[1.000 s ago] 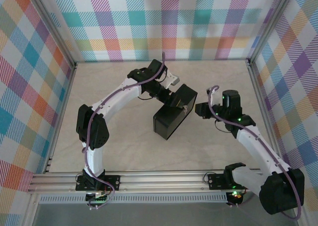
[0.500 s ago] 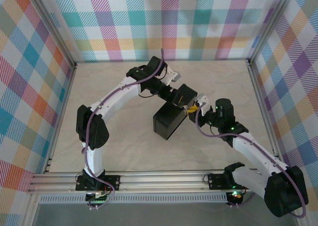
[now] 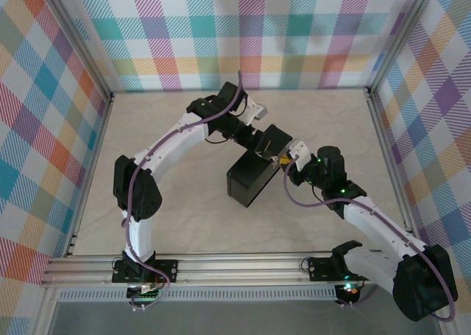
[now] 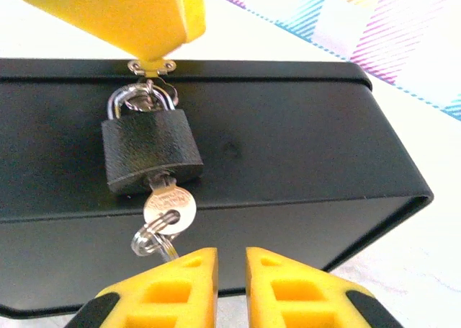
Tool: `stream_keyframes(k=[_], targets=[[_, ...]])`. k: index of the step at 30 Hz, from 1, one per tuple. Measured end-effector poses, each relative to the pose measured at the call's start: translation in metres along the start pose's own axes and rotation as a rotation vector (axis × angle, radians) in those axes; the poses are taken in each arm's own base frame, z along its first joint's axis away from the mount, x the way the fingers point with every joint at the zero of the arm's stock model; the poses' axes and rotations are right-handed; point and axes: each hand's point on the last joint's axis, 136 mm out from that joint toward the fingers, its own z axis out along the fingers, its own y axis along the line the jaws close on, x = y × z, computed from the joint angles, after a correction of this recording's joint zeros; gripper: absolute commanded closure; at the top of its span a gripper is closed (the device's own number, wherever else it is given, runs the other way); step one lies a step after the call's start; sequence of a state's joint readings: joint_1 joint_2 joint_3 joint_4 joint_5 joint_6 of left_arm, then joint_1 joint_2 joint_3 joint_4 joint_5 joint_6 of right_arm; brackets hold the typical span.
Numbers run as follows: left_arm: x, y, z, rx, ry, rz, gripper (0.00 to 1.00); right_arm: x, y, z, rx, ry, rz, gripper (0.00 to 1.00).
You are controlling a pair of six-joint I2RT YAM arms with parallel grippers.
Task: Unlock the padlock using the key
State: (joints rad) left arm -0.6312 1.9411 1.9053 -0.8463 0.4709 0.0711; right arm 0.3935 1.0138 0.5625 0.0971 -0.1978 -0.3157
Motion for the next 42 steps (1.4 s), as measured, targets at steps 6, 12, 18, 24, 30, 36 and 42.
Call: stream_keyframes(k=[6,12,18,24,30,36,42], targets=[[0.001,0.0,0.003,0.01,0.014,-0.006,0.27,0.017,0.002,0.015,-0.028,0.064,0.006,0.82],[0.003,0.001,0.005,0.01,0.021,-0.007,0.28,0.008,0.008,0.018,-0.056,0.026,-0.004,0.83],[0.006,0.007,0.012,0.007,0.036,-0.017,0.28,0.0,0.019,0.019,-0.095,0.001,-0.02,0.83],[0.006,0.009,0.013,0.006,0.037,-0.014,0.29,-0.007,0.024,0.019,-0.105,-0.013,-0.035,0.84],[0.007,0.01,0.014,0.012,0.041,-0.009,0.3,-0.011,0.02,0.016,-0.082,-0.025,-0.063,0.78],[0.007,0.01,0.014,0.018,0.041,-0.006,0.3,-0.013,0.018,0.015,-0.059,-0.025,-0.089,0.75],[0.007,0.008,0.014,0.032,0.042,-0.006,0.31,-0.014,0.02,0.015,-0.061,-0.027,-0.102,0.73]])
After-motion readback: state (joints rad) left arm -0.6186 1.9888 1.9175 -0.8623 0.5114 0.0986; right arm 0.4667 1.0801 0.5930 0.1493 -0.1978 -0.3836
